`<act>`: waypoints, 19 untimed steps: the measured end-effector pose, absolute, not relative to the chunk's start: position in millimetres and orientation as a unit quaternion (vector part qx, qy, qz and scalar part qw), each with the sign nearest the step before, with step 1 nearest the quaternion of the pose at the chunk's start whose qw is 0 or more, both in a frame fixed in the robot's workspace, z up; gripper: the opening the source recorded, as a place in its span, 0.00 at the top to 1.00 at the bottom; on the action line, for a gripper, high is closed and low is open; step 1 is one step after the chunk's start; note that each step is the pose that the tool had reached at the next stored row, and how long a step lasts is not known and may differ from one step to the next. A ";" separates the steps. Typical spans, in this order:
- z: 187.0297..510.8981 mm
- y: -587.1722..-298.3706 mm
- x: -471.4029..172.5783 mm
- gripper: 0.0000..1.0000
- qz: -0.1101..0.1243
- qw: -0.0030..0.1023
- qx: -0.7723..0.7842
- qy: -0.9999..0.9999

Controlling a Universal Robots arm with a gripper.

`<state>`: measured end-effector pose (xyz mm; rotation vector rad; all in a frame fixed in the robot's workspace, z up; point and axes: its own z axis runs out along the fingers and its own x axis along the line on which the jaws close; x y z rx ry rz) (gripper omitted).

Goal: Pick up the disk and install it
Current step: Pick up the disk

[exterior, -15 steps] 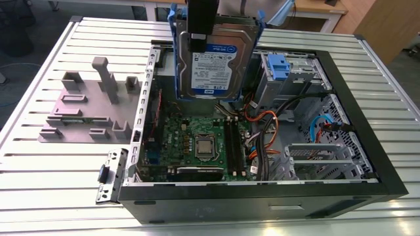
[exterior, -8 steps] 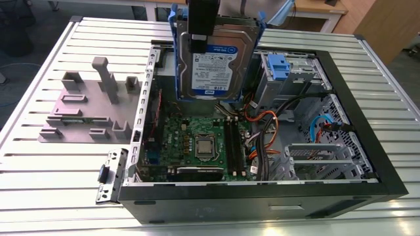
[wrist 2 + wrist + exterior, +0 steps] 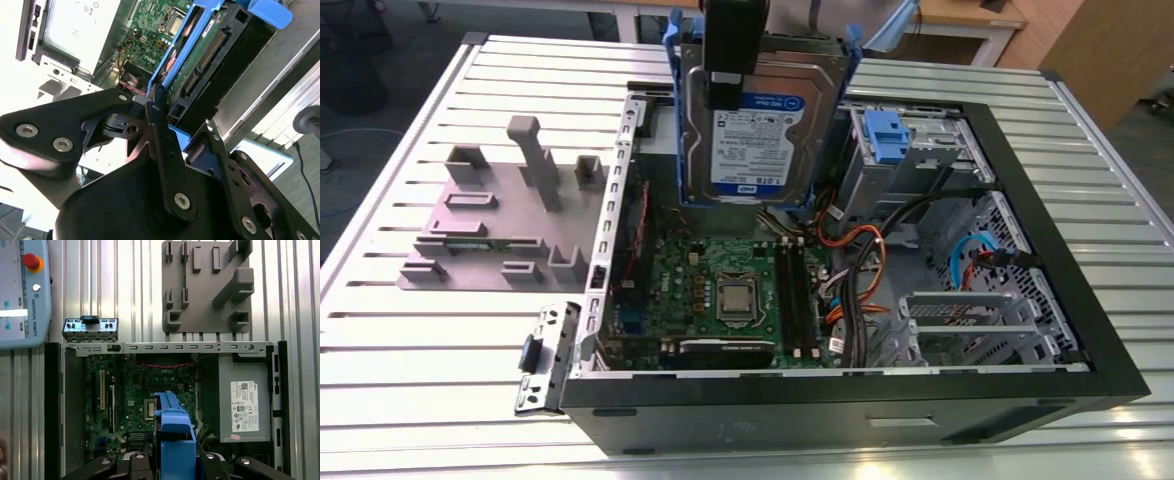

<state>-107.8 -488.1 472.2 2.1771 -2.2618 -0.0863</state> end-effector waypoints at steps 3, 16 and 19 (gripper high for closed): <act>472.1 -488.7 -107.5 0.64 -0.027 0.001 0.693 -0.720; 471.7 -491.2 -106.3 0.64 -0.027 0.001 0.693 -0.720; 471.6 -491.9 -106.0 0.64 -0.027 0.001 0.693 -0.720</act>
